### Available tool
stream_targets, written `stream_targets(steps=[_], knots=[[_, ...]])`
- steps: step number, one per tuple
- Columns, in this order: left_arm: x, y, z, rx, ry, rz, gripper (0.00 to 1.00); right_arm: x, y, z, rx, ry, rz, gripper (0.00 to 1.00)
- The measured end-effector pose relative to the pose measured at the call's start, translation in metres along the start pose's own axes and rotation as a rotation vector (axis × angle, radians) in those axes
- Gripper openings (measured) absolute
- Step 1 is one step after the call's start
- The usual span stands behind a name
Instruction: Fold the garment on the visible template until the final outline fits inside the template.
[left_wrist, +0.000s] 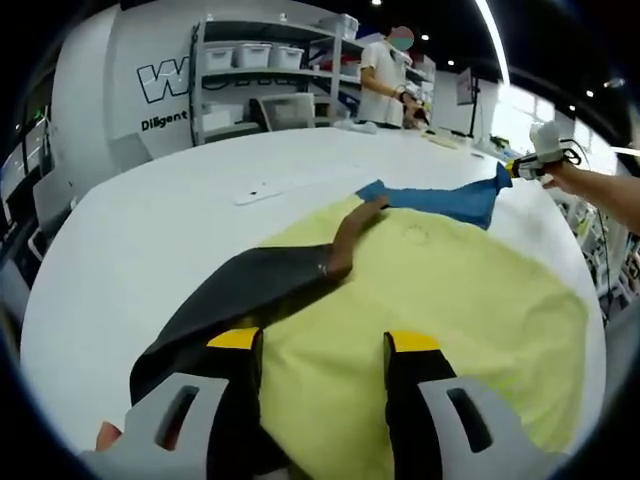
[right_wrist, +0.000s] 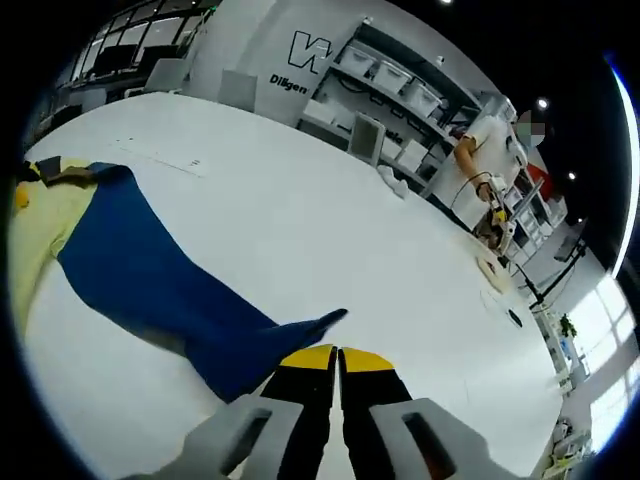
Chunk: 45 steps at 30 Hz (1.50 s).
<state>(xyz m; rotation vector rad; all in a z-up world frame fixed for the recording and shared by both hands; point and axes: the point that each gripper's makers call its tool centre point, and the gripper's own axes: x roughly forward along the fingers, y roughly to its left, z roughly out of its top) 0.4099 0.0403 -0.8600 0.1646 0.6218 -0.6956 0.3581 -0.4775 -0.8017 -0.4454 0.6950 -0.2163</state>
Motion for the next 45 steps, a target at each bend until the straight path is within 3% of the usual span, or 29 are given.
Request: stream_targets(steps=[7,12,25,30,36,41,45], knots=[[0.000,0.001,0.000,0.001,-0.001,0.001,0.45,-0.002,-0.005,-0.008,0.035,0.019,-0.004,0.00],[0.000,0.001,0.000,-0.001,-0.002,0.004,0.44,-0.012,0.016,-0.012,0.145,0.036,0.105,0.00],[0.001,0.000,0.001,-0.012,-0.001,0.006,0.46,-0.026,0.066,-0.032,0.187,0.073,0.259,0.04],[0.001,0.001,0.001,-0.015,-0.002,0.007,0.46,-0.026,0.081,-0.034,0.130,0.075,0.309,0.09],[0.001,0.002,0.002,-0.023,-0.004,0.010,0.45,-0.021,0.081,-0.033,-0.083,0.049,0.256,0.14],[0.001,0.003,0.002,-0.023,-0.005,0.011,0.44,-0.014,0.086,-0.035,-0.088,0.061,0.265,0.15],[0.001,0.003,0.002,-0.025,-0.005,0.012,0.44,-0.010,0.081,-0.035,-0.095,0.066,0.244,0.05]])
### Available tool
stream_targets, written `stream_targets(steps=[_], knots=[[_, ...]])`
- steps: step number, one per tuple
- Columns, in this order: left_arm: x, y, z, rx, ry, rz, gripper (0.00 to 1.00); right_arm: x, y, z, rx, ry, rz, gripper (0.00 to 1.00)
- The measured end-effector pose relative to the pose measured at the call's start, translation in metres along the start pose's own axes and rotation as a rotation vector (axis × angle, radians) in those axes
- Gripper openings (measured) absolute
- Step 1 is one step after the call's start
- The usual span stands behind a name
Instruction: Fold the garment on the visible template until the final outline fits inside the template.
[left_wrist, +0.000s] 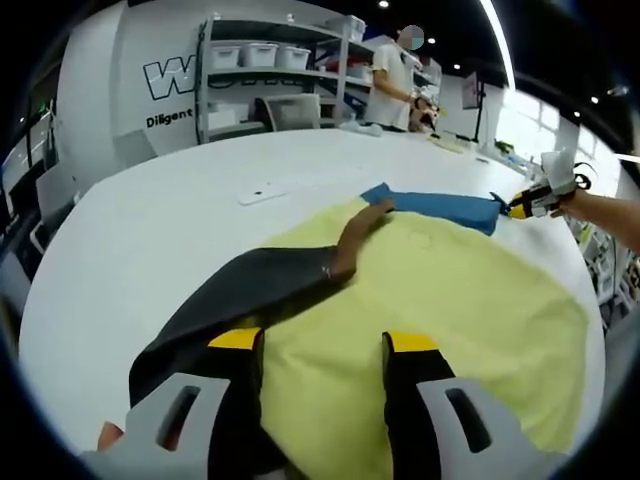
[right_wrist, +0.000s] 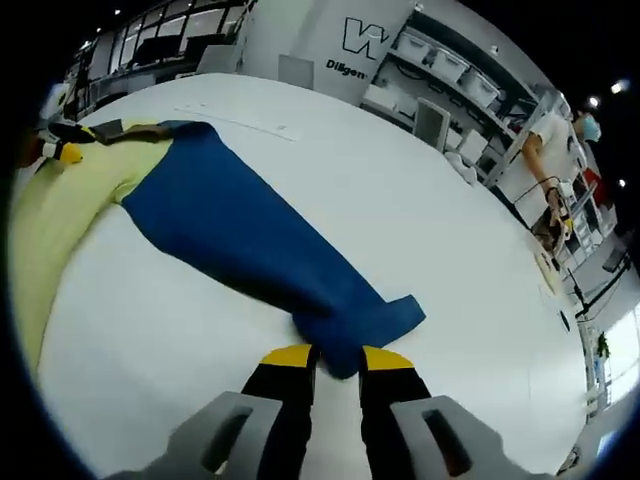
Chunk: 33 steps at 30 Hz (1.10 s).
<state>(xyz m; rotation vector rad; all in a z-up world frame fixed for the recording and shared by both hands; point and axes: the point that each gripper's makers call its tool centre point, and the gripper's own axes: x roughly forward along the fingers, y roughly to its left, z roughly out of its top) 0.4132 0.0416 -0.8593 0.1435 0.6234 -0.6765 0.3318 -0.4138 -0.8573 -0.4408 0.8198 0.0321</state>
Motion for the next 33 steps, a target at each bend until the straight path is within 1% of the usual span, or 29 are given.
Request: stream_targets(steps=[2,5,9,11,12,16,20,27,33], knots=[[0.000,0.000,0.000,-0.002,-0.001,-0.001,0.44,-0.001,-0.002,0.003,0.017,-0.018,0.003,0.00],[0.000,0.000,0.000,-0.003,0.000,0.000,0.44,-0.009,-0.009,0.009,0.046,-0.045,-0.007,0.00],[0.000,0.000,0.000,-0.004,0.000,-0.001,0.44,-0.018,-0.018,0.011,0.034,-0.052,-0.029,0.00],[0.000,0.000,0.000,-0.005,-0.001,-0.001,0.44,-0.023,-0.025,0.012,0.026,-0.052,-0.044,0.00],[0.000,0.000,0.000,-0.005,-0.001,-0.001,0.43,-0.027,-0.032,0.012,0.016,-0.053,-0.063,0.00],[0.000,0.000,0.000,-0.006,-0.001,-0.001,0.43,-0.031,-0.042,0.011,0.011,-0.050,-0.089,0.00],[-0.001,0.000,0.000,-0.011,-0.001,-0.001,0.43,-0.033,-0.048,0.002,0.027,-0.037,-0.101,0.00],[-0.001,0.000,0.000,-0.013,-0.002,-0.002,0.43,-0.029,-0.040,-0.018,0.032,0.015,-0.084,0.00],[-0.001,0.000,0.000,-0.013,-0.002,-0.001,0.43,-0.025,-0.033,-0.037,0.081,0.064,-0.056,0.00]])
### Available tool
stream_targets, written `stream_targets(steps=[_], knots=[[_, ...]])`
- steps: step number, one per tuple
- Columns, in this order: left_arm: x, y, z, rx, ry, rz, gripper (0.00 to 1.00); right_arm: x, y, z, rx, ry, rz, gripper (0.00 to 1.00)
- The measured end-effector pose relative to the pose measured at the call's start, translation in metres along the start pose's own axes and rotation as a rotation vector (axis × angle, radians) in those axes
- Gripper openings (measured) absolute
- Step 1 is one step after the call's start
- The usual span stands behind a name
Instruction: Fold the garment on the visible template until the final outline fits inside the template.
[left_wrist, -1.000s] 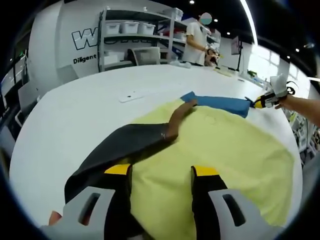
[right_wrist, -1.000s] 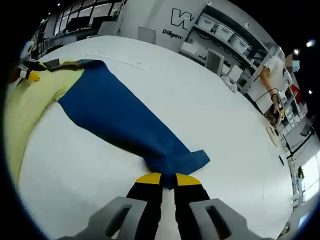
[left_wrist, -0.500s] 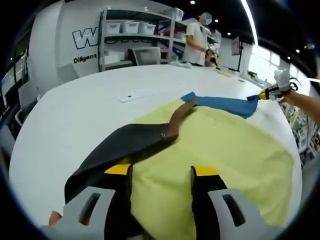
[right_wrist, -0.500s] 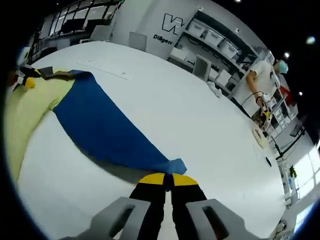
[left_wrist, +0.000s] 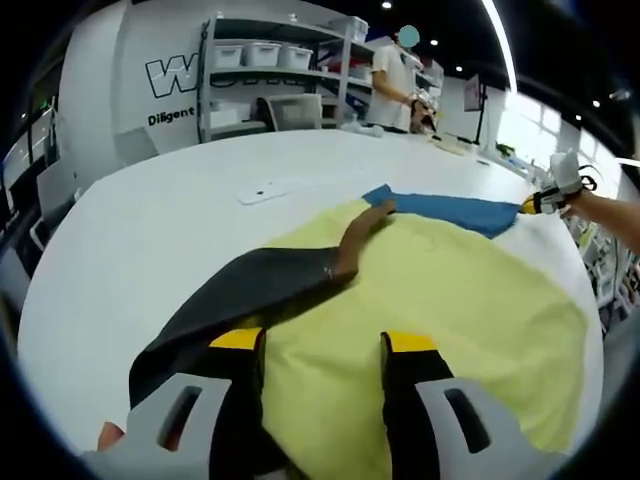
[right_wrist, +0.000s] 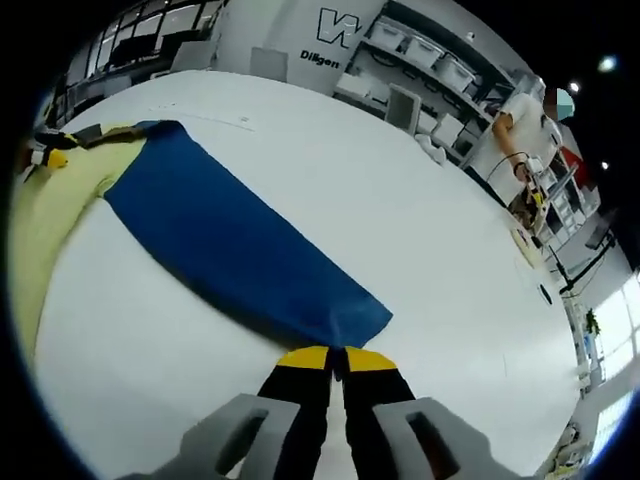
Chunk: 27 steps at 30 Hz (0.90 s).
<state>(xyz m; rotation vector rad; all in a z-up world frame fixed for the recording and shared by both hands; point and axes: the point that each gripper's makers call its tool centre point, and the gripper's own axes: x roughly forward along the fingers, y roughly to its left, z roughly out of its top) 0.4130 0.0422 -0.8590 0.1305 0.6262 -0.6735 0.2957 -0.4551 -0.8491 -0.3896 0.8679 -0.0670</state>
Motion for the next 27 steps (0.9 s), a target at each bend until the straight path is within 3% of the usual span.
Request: stream_targets(steps=[3,7,25,27], knots=[[0.000,0.000,0.000,-0.001,0.000,0.000,0.43,0.001,0.001,-0.012,0.037,0.053,0.008,0.03],[0.000,0.000,0.000,-0.001,0.000,0.000,0.43,0.000,-0.001,-0.017,0.051,0.053,0.007,0.04],[0.000,0.000,0.001,-0.002,0.000,-0.004,0.43,-0.012,-0.019,-0.017,0.069,0.084,-0.075,0.00],[0.000,0.000,0.000,-0.001,0.000,-0.005,0.43,-0.012,-0.017,-0.011,0.079,0.055,-0.070,0.00]])
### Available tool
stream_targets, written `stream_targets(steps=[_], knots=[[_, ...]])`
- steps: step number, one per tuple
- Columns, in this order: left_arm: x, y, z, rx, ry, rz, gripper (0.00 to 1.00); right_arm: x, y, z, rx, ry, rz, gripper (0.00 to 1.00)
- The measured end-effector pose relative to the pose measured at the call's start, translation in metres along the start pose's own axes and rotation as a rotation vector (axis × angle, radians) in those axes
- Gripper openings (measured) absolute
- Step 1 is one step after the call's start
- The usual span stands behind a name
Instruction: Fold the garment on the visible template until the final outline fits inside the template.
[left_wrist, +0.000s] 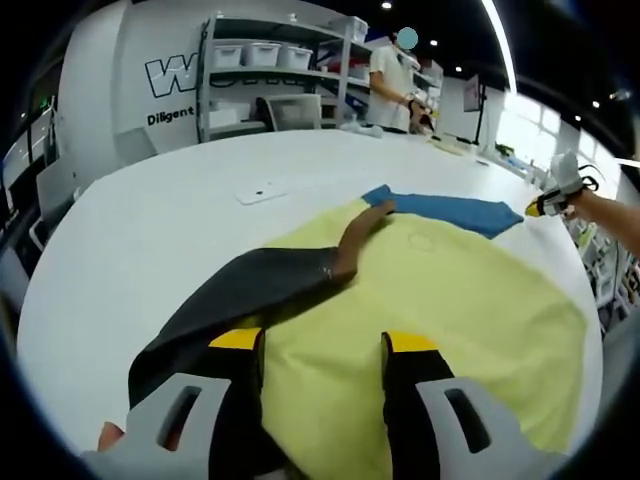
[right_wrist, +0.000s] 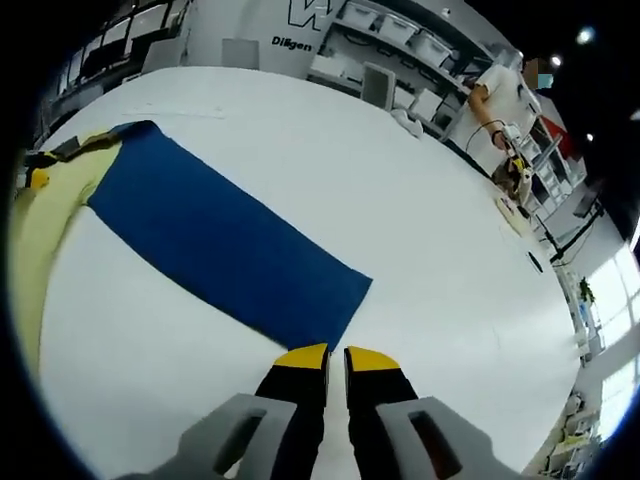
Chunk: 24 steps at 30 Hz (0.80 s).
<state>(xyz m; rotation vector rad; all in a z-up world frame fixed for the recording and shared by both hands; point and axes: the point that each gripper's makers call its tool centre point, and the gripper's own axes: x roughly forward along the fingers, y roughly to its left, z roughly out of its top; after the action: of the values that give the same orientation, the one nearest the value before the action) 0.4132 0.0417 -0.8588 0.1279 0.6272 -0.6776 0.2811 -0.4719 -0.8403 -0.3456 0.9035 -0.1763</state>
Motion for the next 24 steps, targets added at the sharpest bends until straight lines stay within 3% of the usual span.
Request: stream_targets(steps=[1,7,24], knots=[[0.000,0.000,0.000,0.001,-0.001,0.001,0.43,0.002,0.013,0.009,0.022,-0.039,0.054,0.00],[0.000,-0.001,0.000,-0.001,0.000,0.000,0.44,0.019,0.035,0.015,-0.003,-0.040,0.097,0.00],[0.000,0.000,0.000,-0.007,-0.001,-0.002,0.44,0.019,0.034,0.013,-0.019,-0.021,0.100,0.00]])
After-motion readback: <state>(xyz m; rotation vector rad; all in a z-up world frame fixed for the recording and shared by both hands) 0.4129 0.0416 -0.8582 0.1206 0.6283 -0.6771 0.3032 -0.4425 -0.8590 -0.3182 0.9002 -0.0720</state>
